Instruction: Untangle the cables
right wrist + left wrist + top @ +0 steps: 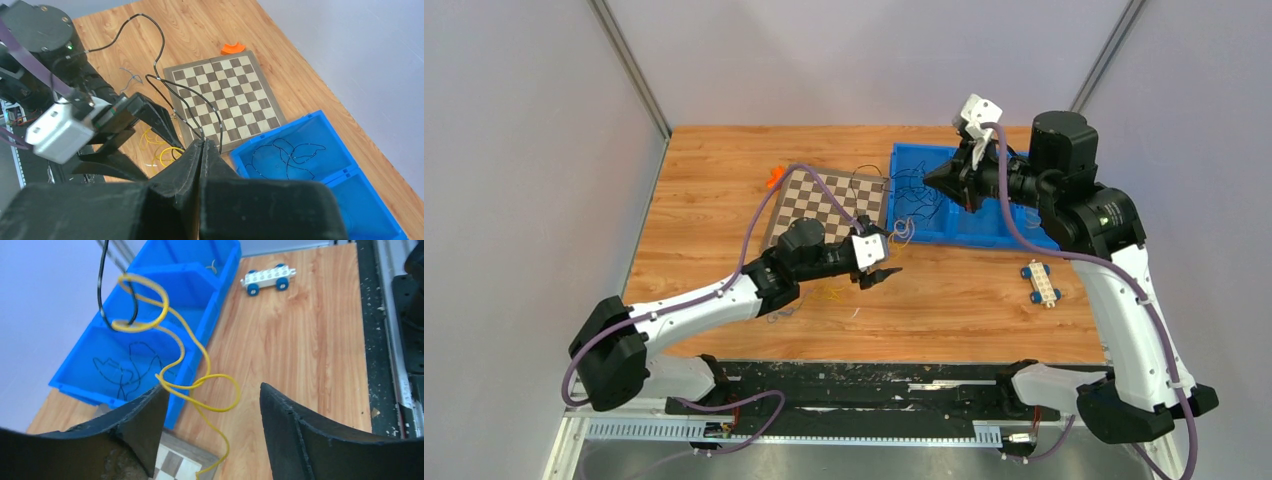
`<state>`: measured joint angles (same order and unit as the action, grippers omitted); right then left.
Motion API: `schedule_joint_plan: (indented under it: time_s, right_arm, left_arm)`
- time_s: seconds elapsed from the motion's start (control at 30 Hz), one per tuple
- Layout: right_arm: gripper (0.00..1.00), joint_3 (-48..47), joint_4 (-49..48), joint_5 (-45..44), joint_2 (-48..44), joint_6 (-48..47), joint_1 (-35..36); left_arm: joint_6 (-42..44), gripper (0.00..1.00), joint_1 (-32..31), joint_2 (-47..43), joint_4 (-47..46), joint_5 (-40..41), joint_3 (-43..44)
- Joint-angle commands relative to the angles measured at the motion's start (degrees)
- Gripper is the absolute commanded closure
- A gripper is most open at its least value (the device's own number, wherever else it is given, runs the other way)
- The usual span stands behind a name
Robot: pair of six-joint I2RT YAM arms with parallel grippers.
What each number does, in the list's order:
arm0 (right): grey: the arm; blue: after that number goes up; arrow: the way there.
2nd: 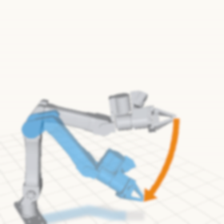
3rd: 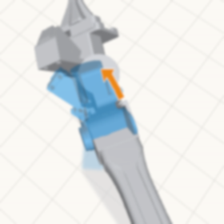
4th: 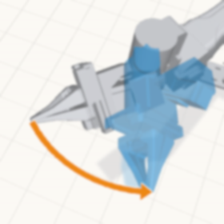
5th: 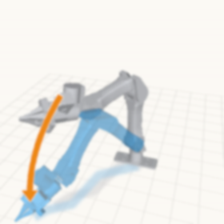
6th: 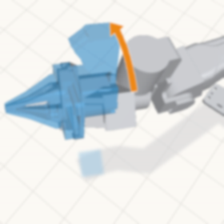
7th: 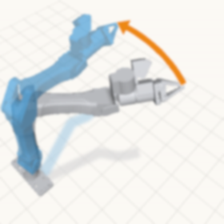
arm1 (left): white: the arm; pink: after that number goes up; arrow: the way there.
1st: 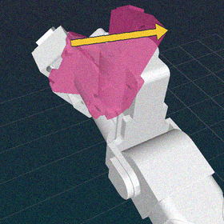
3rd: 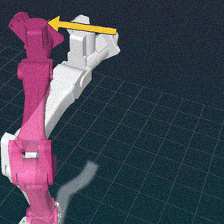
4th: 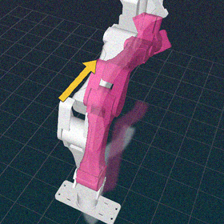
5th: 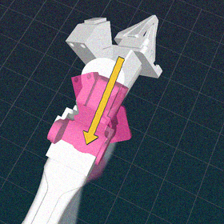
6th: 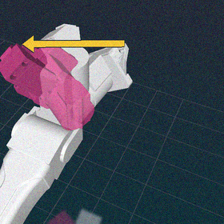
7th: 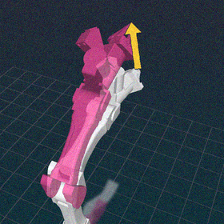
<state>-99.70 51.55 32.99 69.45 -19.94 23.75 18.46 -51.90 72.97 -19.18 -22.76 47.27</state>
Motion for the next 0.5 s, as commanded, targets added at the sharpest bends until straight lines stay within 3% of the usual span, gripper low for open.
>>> schedule_joint_plan:
  time_s: [0.0, 0.03, 0.07, 0.1, 0.17, 0.33, 0.47]
  right_arm:
    - [1.0, -1.43, -3.4, -1.86, -2.86, 3.62, -0.27]
    - [1.0, -1.64, -3.51, -2.92, -3.05, 3.79, -0.2]
    - [1.0, -1.9, -3.68, -4.01, -3.13, 3.79, -0.33]
    - [1.0, -2.16, -3.77, -5.04, -3.3, 3.52, -0.48]
    - [1.0, -2.76, -4.25, -7.32, -3.21, 2.4, -1.31]
    - [1.0, -4.42, -5.92, -8.57, -1.42, -0.23, -12.6]
    - [1.0, -5.98, -6.98, -5.38, 1.29, -1.11, -22.69]
  left_arm:
    - [1.19, 0.34, 0.23, 1.86, -1.7, 6.17, 0.44]
    - [1.12, 0.5, 0.77, 1.71, -1.41, 5.39, -0.75]
    - [1.14, 0.58, 0.98, 1.16, -0.36, 4.98, -1.29]
    - [1.05, 0.76, 1.31, 0.79, 0.31, 4.72, -2.4]
    - [0.68, 0.97, 2.27, -0.83, 2.84, 4.69, -4.04]
    - [1.47, 1.0, 9.82, -8.15, 12.69, 1.6, -9.33]
    - [9.78, 1.0, 19.54, -14.72, 23.56, -2.42, -13.99]
